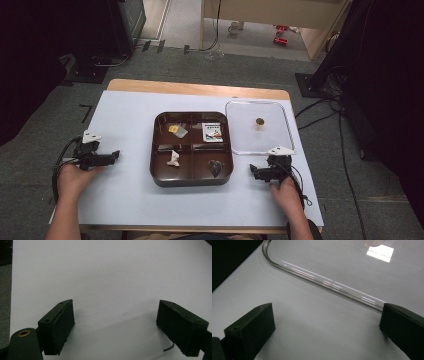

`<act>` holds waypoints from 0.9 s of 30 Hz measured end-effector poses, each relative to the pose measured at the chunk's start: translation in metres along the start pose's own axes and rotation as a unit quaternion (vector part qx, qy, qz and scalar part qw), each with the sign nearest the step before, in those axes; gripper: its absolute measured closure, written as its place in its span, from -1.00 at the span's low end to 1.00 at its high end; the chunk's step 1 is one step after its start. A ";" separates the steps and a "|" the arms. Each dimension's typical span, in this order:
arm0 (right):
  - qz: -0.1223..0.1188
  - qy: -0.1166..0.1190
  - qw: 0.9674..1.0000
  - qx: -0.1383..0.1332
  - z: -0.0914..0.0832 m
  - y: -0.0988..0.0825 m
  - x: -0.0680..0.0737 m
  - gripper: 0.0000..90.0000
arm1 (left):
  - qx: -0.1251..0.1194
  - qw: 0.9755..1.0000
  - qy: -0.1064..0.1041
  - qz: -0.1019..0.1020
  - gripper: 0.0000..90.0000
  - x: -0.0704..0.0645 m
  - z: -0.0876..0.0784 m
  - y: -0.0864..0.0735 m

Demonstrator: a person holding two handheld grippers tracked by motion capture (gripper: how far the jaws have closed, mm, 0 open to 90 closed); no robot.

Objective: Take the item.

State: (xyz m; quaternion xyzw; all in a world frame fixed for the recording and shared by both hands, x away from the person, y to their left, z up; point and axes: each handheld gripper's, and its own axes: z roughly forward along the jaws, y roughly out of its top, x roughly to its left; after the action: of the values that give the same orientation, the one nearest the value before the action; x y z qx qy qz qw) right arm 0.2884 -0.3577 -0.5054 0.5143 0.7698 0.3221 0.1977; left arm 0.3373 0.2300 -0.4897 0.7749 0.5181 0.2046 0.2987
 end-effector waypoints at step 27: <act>0.000 0.000 1.000 0.000 0.000 0.000 0.000 -1.00 | 0.046 0.997 -0.067 0.005 0.05 -0.010 -0.013 0.030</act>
State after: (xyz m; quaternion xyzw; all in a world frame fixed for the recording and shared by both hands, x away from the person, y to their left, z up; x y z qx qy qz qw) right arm 0.2883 -0.3577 -0.5053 0.5142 0.7699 0.3220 0.1980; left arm 0.3457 0.2160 -0.4597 0.8025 0.5017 0.1298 0.2957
